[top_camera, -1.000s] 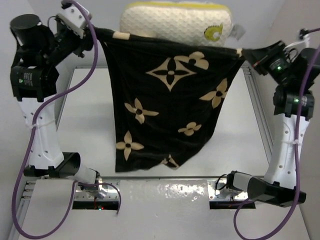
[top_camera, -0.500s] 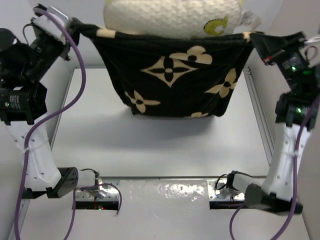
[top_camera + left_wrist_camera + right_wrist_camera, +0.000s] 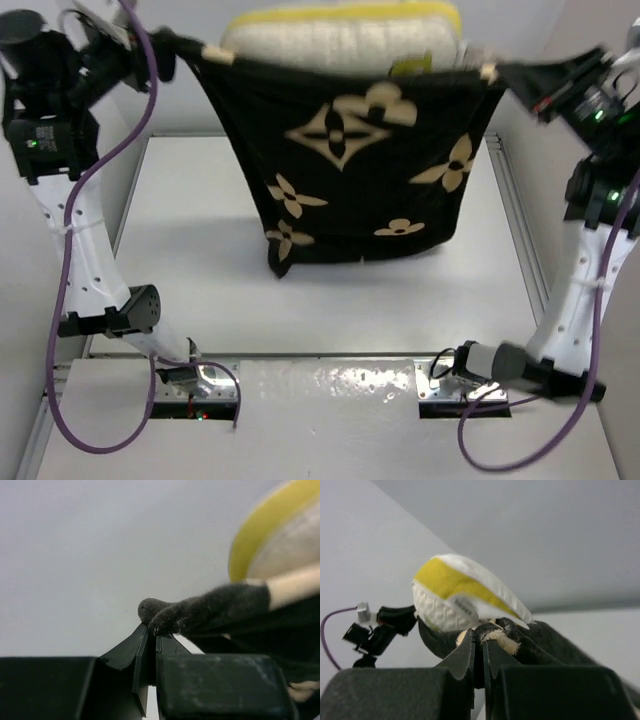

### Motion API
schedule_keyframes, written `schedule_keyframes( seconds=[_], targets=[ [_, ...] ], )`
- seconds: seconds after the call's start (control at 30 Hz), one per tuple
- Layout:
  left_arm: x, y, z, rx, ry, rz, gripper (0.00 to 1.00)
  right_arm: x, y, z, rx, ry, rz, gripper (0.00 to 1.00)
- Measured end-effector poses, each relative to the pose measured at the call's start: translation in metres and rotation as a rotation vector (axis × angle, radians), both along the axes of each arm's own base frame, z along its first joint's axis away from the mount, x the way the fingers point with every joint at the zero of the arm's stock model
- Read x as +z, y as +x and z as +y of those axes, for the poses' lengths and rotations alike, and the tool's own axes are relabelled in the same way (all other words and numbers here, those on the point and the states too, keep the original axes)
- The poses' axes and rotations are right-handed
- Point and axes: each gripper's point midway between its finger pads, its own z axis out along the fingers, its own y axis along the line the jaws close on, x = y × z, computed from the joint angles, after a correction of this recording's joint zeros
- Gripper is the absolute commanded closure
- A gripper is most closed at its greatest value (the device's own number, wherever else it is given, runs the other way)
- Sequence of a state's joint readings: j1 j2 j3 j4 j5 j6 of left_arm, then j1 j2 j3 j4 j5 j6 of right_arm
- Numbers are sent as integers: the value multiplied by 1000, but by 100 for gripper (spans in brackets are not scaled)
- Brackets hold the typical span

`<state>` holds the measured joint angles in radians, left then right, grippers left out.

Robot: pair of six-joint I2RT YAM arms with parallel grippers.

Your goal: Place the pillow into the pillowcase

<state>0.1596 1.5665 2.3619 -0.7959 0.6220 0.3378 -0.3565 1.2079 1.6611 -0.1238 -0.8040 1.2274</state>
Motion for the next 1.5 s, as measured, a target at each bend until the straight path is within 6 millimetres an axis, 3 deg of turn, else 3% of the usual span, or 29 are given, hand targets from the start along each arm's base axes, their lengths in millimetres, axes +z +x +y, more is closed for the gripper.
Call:
schedule_keyframes(
  seconds=[0.1, 0.17, 0.23, 0.3, 0.37, 0.43, 0.5, 0.57, 0.63, 0.7, 0.73, 0.8, 0.9, 0.93, 1.0, 1.07, 1.1, 1.2, 1.27, 1.33, 1.4, 1.47, 1.5],
  targets=[
    [54, -22, 8, 3, 9, -177, 100, 52, 5, -10, -17, -38, -98, 100],
    [80, -51, 9, 5, 24, -275, 100, 70, -1, -11, -39, -66, -169, 100],
    [95, -80, 6, -1, 35, -335, 100, 63, -17, -9, -67, -58, -196, 100],
    [88, -90, 5, -4, 25, -331, 100, 32, -29, -8, -91, -21, -174, 100],
    [91, -105, -3, -35, 19, -329, 100, 20, -30, -6, -55, 9, -133, 100],
    [107, -106, -6, -80, 25, -345, 100, 33, -20, -5, 15, 16, -101, 100],
    [132, -111, 0, -74, 58, -428, 100, 66, -6, -14, 22, -1, -138, 100],
    [116, -97, 6, -93, 37, -405, 99, 90, -7, -16, 9, -32, -213, 100],
    [75, -83, 10, -110, -27, -292, 100, 72, -20, -13, -17, -20, -225, 100],
    [54, -65, 17, -109, -70, -213, 100, 34, -31, -9, -11, 34, -155, 100],
    [53, -57, 19, -120, -85, -182, 99, 26, -32, -8, 3, 47, -139, 100],
    [84, -53, 14, -204, -70, -216, 99, 33, -25, -10, 68, 57, -88, 100],
    [99, -54, 20, -234, -60, -265, 98, 93, -13, -13, 109, -11, -162, 100],
    [96, -56, 23, -223, -69, -270, 98, 100, -15, -12, 103, -28, -192, 100],
    [79, -68, 20, -194, -95, -257, 99, 86, -25, -13, 70, -7, -185, 100],
    [63, -65, 22, -166, -120, -224, 100, 45, -31, -18, 22, 54, -135, 100],
    [69, -68, 21, -164, -109, -233, 100, 35, -33, -19, 25, 81, -97, 100],
    [120, -91, 4, -226, -12, -350, 100, 68, -24, -21, 88, 40, -112, 100],
    [130, -96, 5, -217, 6, -395, 99, 97, -16, -26, 85, 2, -179, 100],
    [109, -84, 15, -185, -41, -361, 99, 85, -20, -27, 54, 15, -200, 100],
    [82, -82, 16, -170, -91, -289, 100, 49, -25, -27, 25, 78, -139, 100],
    [86, -78, 15, -184, -88, -276, 100, 40, -27, -29, 26, 101, -103, 100],
    [97, -81, 11, -210, -67, -287, 99, 52, -26, -29, 45, 86, -105, 100]
  ],
)
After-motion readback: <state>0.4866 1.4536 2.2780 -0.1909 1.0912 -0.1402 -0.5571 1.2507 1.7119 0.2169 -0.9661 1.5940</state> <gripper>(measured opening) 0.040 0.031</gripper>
